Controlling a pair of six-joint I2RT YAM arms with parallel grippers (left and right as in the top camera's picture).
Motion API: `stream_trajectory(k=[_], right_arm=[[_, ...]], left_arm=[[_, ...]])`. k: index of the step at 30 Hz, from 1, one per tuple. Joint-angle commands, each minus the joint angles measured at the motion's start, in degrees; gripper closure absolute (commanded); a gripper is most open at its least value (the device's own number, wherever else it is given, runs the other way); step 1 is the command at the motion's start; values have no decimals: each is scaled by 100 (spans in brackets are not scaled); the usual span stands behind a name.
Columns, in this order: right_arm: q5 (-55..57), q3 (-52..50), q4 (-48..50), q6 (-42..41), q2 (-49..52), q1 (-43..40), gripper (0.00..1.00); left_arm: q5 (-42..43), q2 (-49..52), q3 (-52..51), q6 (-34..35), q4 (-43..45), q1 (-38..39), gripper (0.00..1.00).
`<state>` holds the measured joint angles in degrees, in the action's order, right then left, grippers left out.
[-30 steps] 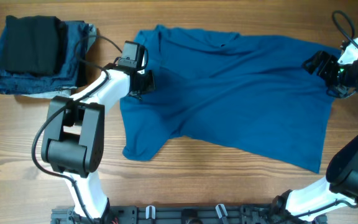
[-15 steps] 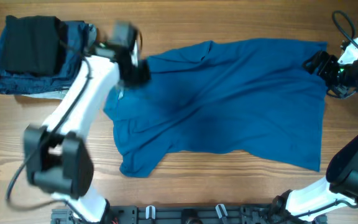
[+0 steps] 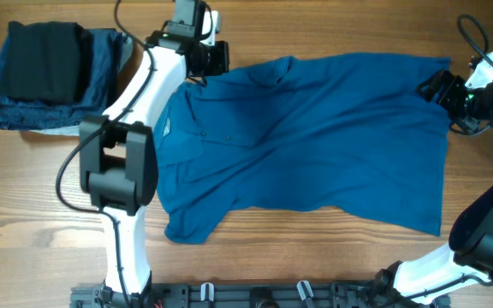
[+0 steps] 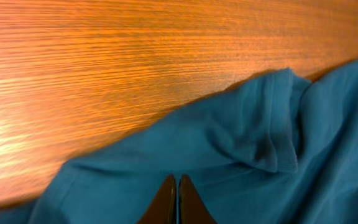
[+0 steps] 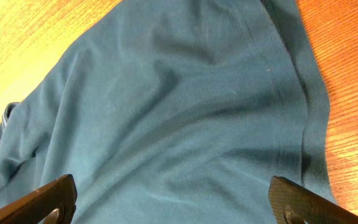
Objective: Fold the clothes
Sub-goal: 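Grasp the left shoulder with the left gripper and pull it upward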
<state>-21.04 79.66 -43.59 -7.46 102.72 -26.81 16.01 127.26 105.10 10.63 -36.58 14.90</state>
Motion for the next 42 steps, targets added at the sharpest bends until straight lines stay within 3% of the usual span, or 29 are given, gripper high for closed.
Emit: stream_trajectory(k=[1,11,12,14,16,20,24,38,42], right_arm=[[-87,52,11,-42,-94,0,0],[-87,52,11,-42,-94,0,0],[-87,52,11,-44,-94,0,0],[-87,52,11,-44,-94,0,0],[-87,52,11,-44,-94,0,0],[-87,52,11,-42,-94,0,0],[-87,52,11,-44,-94,0,1],[-87,52,13,-44,-94,0,0],[-87,52,13,-44,-94,0,0]], left_arm=[[212,138,297,-450,85,258,96],[-9,616,297,-654,114,581,96],[-22,616,297,-1034,90,658,89],[-101,614,297,-2157,98,774,49],[-262,603,297,-2900,101,817,41],[-313,581,297,-4044,146,852,45],[-713,584,291,-4347,396,946,45],[-713,695,286,-4489,313,1207,49],[-710,704,284,-4489,293,1207,54]])
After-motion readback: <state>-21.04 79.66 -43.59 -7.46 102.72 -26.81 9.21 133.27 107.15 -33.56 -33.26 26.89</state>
